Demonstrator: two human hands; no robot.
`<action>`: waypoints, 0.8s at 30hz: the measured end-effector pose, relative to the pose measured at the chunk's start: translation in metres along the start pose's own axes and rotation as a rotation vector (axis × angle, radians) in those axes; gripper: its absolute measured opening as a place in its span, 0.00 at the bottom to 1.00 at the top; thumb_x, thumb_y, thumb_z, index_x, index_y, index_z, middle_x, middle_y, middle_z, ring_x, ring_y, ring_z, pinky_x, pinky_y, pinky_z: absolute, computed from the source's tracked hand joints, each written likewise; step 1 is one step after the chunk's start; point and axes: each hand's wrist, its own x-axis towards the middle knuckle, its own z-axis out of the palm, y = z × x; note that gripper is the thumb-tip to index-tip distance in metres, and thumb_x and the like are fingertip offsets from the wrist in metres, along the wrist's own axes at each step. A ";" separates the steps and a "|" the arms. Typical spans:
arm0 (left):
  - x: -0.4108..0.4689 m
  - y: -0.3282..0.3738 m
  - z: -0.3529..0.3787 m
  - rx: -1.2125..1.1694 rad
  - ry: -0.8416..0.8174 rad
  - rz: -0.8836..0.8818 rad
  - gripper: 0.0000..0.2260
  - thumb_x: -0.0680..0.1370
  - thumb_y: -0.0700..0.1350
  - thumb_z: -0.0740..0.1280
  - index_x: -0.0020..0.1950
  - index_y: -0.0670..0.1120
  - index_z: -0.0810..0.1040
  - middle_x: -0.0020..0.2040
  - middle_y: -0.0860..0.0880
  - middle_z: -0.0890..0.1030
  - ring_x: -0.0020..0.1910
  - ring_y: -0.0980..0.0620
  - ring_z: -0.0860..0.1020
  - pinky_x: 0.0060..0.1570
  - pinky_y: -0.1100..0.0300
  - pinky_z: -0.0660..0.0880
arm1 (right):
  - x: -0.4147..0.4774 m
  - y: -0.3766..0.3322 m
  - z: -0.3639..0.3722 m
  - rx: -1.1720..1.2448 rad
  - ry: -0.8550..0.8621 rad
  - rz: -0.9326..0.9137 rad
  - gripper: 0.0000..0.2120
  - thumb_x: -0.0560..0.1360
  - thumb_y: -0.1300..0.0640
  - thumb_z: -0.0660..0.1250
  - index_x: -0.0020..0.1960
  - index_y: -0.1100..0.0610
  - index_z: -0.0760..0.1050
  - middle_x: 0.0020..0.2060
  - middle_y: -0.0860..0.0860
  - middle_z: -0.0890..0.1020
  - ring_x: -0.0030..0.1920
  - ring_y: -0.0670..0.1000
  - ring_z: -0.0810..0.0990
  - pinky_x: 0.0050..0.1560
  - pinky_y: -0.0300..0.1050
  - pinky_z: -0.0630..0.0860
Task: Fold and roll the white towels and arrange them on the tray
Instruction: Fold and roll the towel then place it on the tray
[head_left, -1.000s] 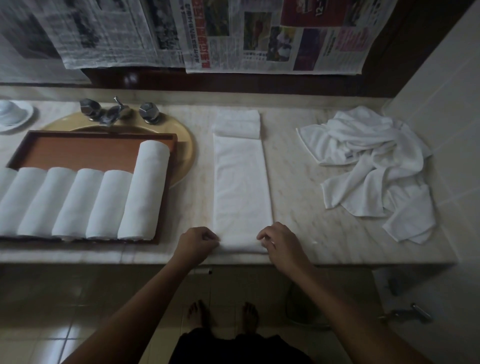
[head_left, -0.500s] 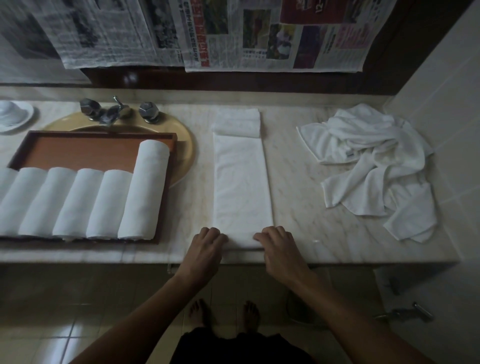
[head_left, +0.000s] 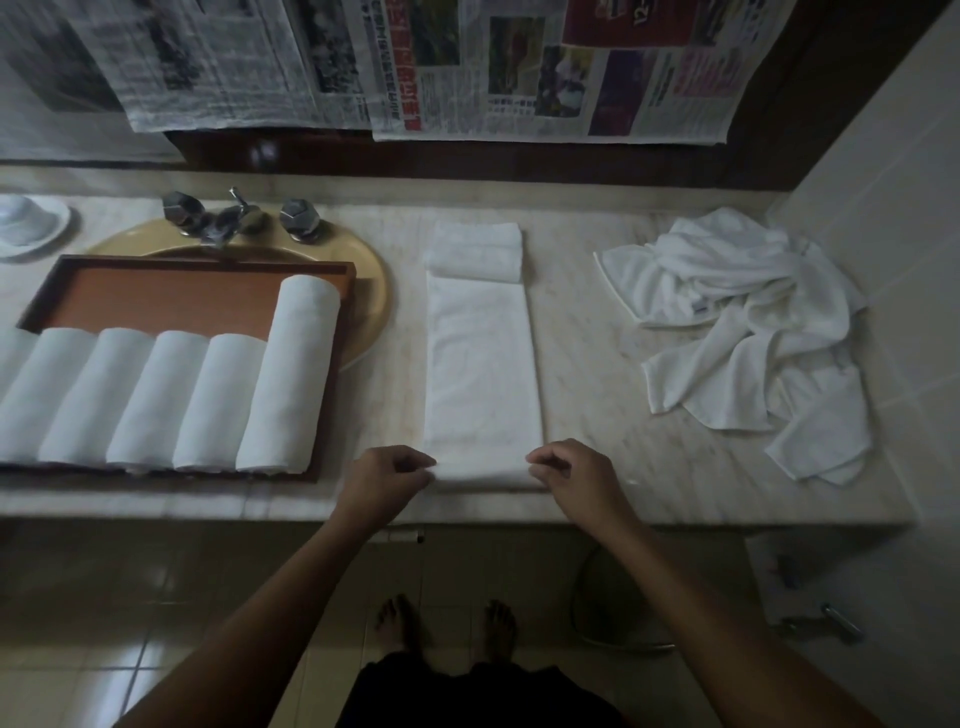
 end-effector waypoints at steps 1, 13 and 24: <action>0.002 0.000 -0.001 -0.040 -0.009 -0.034 0.05 0.75 0.45 0.76 0.49 0.54 0.88 0.43 0.56 0.87 0.46 0.58 0.84 0.50 0.58 0.80 | 0.002 -0.001 0.001 -0.003 0.014 0.002 0.05 0.77 0.55 0.74 0.53 0.48 0.84 0.48 0.42 0.83 0.49 0.39 0.81 0.51 0.33 0.76; 0.000 0.007 0.011 -0.041 0.153 -0.065 0.05 0.77 0.47 0.75 0.48 0.47 0.86 0.44 0.49 0.86 0.42 0.51 0.82 0.45 0.49 0.81 | -0.023 0.002 0.049 -0.601 0.176 -0.511 0.22 0.74 0.62 0.60 0.66 0.54 0.80 0.58 0.55 0.79 0.56 0.58 0.77 0.53 0.51 0.72; -0.007 -0.003 0.062 0.703 0.195 0.727 0.18 0.73 0.37 0.67 0.63 0.45 0.78 0.57 0.47 0.76 0.52 0.44 0.75 0.50 0.50 0.75 | -0.011 0.000 0.046 -0.721 0.113 -0.514 0.19 0.77 0.60 0.61 0.67 0.56 0.77 0.60 0.54 0.80 0.59 0.58 0.78 0.58 0.56 0.73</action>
